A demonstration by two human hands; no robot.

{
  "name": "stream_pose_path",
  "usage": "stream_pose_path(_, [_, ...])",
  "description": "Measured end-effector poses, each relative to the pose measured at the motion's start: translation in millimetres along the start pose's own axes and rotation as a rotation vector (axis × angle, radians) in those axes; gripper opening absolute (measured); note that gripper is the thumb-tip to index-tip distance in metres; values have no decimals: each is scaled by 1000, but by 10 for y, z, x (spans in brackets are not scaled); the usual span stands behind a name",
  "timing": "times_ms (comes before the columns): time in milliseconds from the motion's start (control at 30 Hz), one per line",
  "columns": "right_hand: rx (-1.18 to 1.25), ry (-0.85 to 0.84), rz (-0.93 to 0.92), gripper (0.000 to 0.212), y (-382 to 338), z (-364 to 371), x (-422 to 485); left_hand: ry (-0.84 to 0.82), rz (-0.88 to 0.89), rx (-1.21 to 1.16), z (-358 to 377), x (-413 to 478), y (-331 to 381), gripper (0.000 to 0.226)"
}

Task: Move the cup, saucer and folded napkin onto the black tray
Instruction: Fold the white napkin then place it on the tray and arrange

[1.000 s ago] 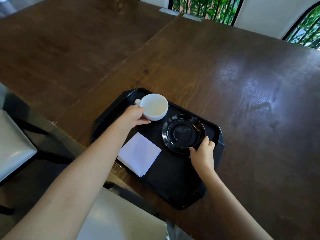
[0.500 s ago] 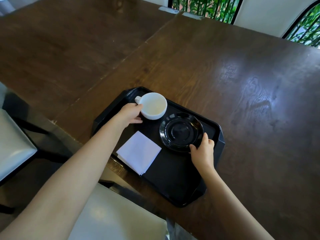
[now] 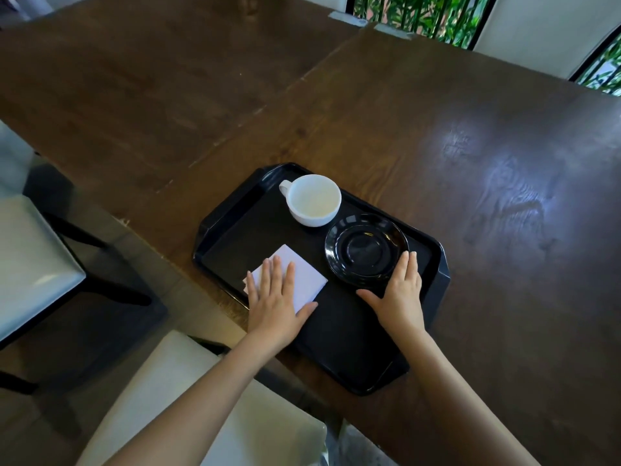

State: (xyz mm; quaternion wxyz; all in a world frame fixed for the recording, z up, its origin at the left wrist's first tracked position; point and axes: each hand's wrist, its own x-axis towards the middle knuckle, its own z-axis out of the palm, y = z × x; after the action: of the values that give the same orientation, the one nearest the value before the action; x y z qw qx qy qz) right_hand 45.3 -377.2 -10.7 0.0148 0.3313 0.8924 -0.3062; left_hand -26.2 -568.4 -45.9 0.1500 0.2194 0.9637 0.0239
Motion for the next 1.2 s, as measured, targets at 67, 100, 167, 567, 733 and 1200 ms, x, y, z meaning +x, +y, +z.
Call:
stream_pose_path(67, [-3, -2, 0, 109, 3, -3, 10, 3, 6, -6, -5, 42, -2, 84])
stream_pose_path(100, [-6, -2, 0, 110, 5, -4, 16, 3, 8, -8, -16, 74, 3, 84])
stream_pose_path(167, [-12, -9, 2, 111, 15, -14, 31, 3, 13, -5, -39, 148, 28, 85])
stream_pose_path(567, [-27, -19, 6, 124, -26, -17, 131, 201, -224, -1031, -630, 527, 199, 76])
stream_pose_path(733, [-38, -19, 7, 123, -13, -53, 134, -89, -512, -1696, -984, 1014, 268, 51])
stream_pose_path(1200, [-47, -34, -6, 121, 18, -108, 110, -104, -517, -1630, -1102, 1159, 204, 41])
